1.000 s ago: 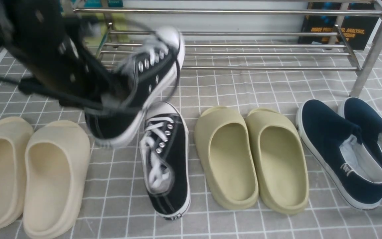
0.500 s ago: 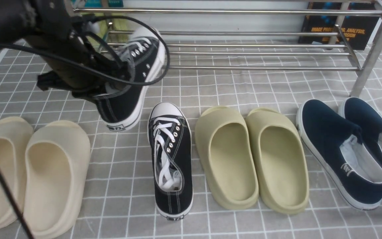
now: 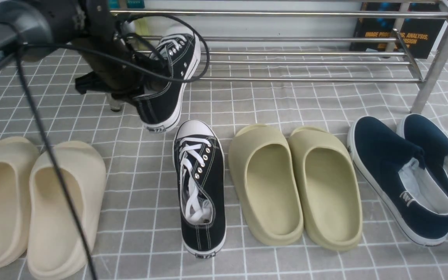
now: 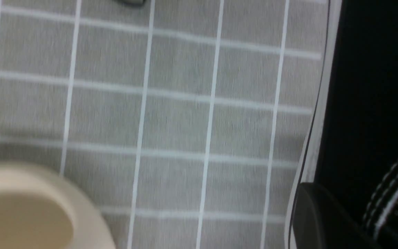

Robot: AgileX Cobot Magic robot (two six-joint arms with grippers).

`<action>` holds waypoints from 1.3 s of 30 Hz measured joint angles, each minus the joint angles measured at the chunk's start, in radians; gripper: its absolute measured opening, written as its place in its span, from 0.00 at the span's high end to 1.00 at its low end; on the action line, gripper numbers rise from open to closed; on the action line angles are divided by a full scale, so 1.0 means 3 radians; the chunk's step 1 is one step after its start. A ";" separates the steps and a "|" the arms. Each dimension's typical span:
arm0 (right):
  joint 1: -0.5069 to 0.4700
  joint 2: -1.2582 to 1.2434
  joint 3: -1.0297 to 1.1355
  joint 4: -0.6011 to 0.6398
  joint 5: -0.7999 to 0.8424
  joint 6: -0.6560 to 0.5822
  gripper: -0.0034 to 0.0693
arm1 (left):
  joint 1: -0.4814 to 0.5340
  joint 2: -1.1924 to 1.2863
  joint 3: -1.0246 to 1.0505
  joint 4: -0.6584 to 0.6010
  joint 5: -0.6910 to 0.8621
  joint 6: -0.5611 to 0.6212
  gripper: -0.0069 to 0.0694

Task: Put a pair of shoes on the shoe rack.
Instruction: Use the left arm to put a shoe into the shoe rack, then use the left arm to grab the shoe closest to it

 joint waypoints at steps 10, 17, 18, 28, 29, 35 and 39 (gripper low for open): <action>0.0000 0.0000 0.0000 0.0000 0.0000 0.0000 0.62 | 0.0000 0.0795 -0.1346 0.0282 0.0368 -0.0172 0.93; 0.0000 0.0000 0.0000 0.0000 0.0000 0.0000 0.62 | 0.0000 0.1053 -0.1697 0.0359 0.0456 -0.0291 0.93; 0.0000 0.0000 0.0000 0.0000 0.0000 0.0000 0.62 | 0.0000 0.1058 -0.1703 0.0359 0.0456 -0.0307 0.93; 0.0000 0.0000 0.0000 0.0000 0.0000 0.0000 0.62 | 0.0000 0.1077 -0.1743 0.0363 0.0238 -0.0385 0.71; 0.0000 0.0000 0.0000 0.0000 0.0000 0.0000 0.62 | 0.0000 0.1065 -0.1762 0.0363 0.0235 -0.0385 0.66; 0.0000 0.0000 0.0000 0.0000 0.0000 0.0000 0.62 | 0.0000 0.0810 -0.1861 0.0386 0.0583 -0.0249 0.46; 0.0000 0.0000 0.0000 0.0000 0.0000 0.0000 0.62 | 0.0000 0.0478 -0.1902 0.0390 0.1011 -0.0004 0.43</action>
